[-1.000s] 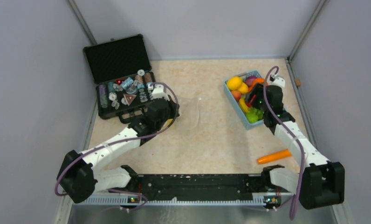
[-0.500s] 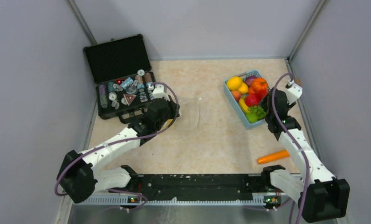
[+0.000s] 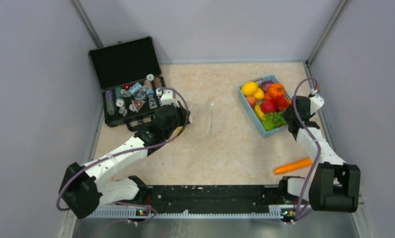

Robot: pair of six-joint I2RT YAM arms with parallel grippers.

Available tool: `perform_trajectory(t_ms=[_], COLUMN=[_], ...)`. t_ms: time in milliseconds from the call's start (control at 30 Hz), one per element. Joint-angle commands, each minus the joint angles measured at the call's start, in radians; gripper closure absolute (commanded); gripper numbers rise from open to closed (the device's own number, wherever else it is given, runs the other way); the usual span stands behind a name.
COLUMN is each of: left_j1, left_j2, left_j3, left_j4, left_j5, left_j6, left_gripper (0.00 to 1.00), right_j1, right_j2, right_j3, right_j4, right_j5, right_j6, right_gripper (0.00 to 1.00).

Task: Place the food in the zip-top bag and seal the zipper
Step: Pick up the fake fruit from the bin.

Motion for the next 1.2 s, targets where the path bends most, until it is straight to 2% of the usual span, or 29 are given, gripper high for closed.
perform_trajectory(t_ms=[0,167,433,467,533,567,633,733,900,1167], left_j1=[0.000,-0.001,0.000,0.000,0.000,0.000,0.000,0.000,0.000,0.000], left_j2=[-0.022,-0.019,0.010,0.011,0.013,0.016,0.021,0.029,0.031,0.042], left_j3=[0.014,0.013,0.031,0.031,0.028,0.029,0.035,0.057,0.051,0.057], left_j4=[0.013,0.019,0.020,0.020,0.025,0.026,0.024,0.007,0.011,0.009], left_j5=[-0.006,-0.022,0.001,0.002,0.005,0.006,0.009,0.011,0.011,0.020], left_j6=[0.010,0.020,0.018,0.019,0.020,0.021,0.026,0.035,0.025,0.022], left_gripper=[0.99,0.98,0.98,0.98,0.98,0.98,0.98,0.98,0.98,0.98], right_j1=[-0.011,-0.011,-0.011,-0.011,-0.011,-0.011,-0.011,-0.011,-0.011,-0.011], right_j2=[0.028,0.014,0.010,0.005,-0.021,-0.039,-0.066,-0.068,-0.067,-0.177], right_j3=[0.003,-0.039,-0.053,-0.056,-0.074,-0.099,-0.143,-0.139,-0.113,-0.153], right_j4=[0.058,0.109,0.168,0.172,0.218,0.272,0.347,0.353,0.313,0.386], right_j5=[-0.093,-0.116,-0.223,-0.228,-0.269,-0.297,-0.325,-0.336,-0.345,-0.445], right_j6=[0.024,0.023,0.013,0.008,-0.027,-0.033,-0.018,-0.008,-0.017,-0.027], right_gripper=[0.50,0.52,0.62,0.66,0.90,0.95,0.92,0.88,0.90,0.92])
